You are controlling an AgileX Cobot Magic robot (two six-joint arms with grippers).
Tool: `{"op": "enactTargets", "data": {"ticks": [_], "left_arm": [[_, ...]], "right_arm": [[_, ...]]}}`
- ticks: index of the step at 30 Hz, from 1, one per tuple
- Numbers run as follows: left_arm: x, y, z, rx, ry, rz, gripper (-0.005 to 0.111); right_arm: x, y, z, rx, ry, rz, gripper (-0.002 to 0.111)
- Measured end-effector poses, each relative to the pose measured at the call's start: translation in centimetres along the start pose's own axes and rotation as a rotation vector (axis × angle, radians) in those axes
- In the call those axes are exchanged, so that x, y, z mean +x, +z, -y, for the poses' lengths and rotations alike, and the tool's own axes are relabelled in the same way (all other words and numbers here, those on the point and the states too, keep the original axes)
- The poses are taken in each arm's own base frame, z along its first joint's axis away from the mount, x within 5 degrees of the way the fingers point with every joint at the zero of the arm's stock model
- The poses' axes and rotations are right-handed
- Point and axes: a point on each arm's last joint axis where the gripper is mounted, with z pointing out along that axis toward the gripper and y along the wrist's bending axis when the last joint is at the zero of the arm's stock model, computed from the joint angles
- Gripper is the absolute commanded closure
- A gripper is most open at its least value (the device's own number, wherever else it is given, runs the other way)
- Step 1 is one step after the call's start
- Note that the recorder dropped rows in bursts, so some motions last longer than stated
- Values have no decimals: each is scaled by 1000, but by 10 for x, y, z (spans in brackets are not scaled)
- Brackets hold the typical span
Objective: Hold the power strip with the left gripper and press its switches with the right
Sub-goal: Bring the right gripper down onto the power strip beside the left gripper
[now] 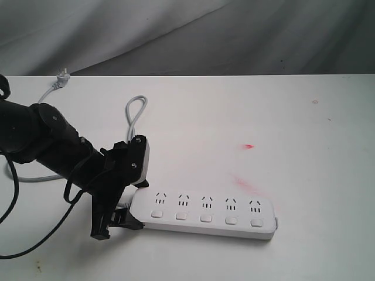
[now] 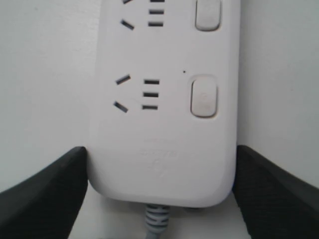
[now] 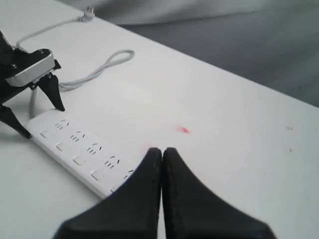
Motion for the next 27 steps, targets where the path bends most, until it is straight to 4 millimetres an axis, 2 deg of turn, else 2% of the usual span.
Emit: {"op": "enactTargets", "data": {"ticks": [3, 8, 11, 16, 22, 27], "left_arm": [[0, 0, 0, 0, 0, 0, 40], [0, 0, 0, 0, 0, 0, 40], [0, 0, 0, 0, 0, 0, 40], [0, 0, 0, 0, 2, 0, 40], [0, 0, 0, 0, 2, 0, 40], [0, 0, 0, 0, 2, 0, 40]], "right_arm": [[-21, 20, 4, -16, 10, -74, 108], [-46, 68, 7, -65, 48, -223, 108], [-60, 95, -3, -136, 32, -298, 108], [-80, 134, -31, -339, -176, -393, 108], [-86, 184, -52, -584, -326, -468, 108], [-72, 224, -59, -641, -415, -509, 108]]}}
